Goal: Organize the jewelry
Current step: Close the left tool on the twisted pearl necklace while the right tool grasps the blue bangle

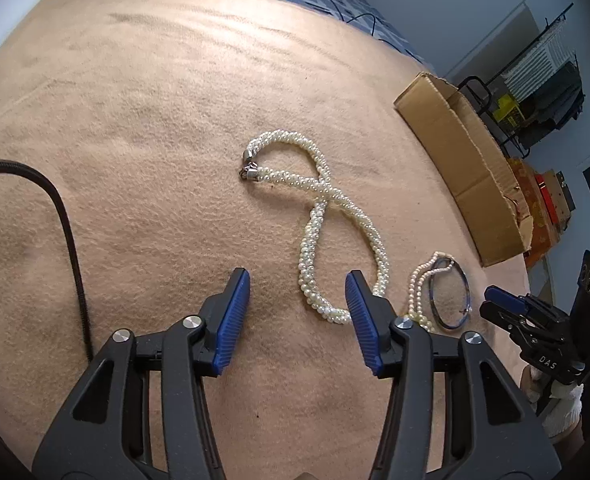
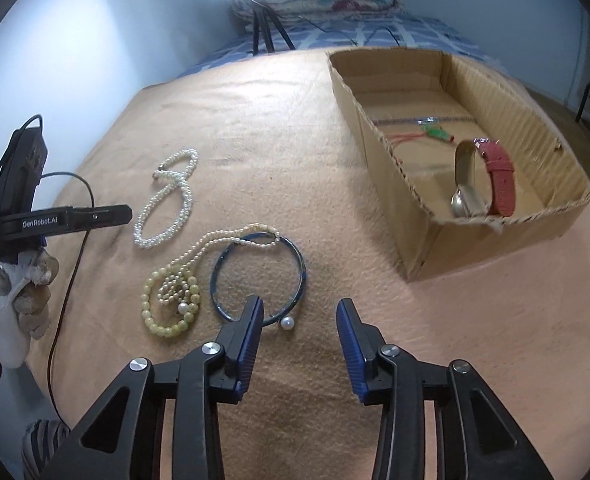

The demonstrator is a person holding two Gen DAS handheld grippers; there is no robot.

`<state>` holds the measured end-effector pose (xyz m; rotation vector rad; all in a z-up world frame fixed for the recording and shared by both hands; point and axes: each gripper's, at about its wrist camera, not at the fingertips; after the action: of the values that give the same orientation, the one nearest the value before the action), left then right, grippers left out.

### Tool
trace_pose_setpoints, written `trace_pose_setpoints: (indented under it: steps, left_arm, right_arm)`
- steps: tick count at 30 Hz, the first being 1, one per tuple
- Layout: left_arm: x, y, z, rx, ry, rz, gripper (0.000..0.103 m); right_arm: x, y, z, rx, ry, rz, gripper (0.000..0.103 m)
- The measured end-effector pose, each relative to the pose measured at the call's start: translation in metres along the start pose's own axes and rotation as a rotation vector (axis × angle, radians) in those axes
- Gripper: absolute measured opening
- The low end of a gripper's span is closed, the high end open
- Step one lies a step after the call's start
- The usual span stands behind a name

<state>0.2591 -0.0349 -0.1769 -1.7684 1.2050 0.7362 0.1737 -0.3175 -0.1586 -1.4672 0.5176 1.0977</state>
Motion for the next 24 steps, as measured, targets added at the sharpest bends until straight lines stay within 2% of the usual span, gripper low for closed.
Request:
trace_pose_setpoints:
  steps: [8, 13, 14, 19, 21, 24]
  left_arm:
    - [0.01, -0.002, -0.001, 0.004, -0.01, 0.0, 0.048]
    - [0.019, -0.001, -0.014, 0.063, -0.07, -0.017, 0.046]
    - [0.022, 0.0, -0.019, 0.087, -0.104, -0.03, 0.04]
    - [0.03, -0.001, -0.031, 0.141, -0.178, -0.07, 0.025]
    - [0.031, -0.001, -0.034, 0.157, -0.194, -0.083, 0.011]
    - [0.031, -0.003, -0.033, 0.142, -0.187, -0.09, 0.007]
  right_arm:
    - [0.016, -0.001, -0.012, 0.07, -0.027, 0.013, 0.037]
    - [0.024, -0.004, -0.013, 0.089, -0.029, 0.016, 0.036]
    - [0.024, -0.005, -0.013, 0.09, -0.028, 0.017, 0.036]
    - [0.029, -0.01, -0.008, 0.068, 0.001, 0.02, 0.034]
    - [0.031, -0.012, -0.004, 0.049, 0.022, 0.024, 0.031]
    - [0.032, -0.014, 0.001, 0.026, 0.041, 0.026, 0.025]
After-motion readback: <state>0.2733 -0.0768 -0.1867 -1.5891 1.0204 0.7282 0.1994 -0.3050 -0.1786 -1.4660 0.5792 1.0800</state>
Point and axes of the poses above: each gripper's, at about its wrist camera, not at the fingertips, and x roughly the way its jaws point, z to its left, y to its underside, and after that the axes turned 9 degrees about -x, right-handed
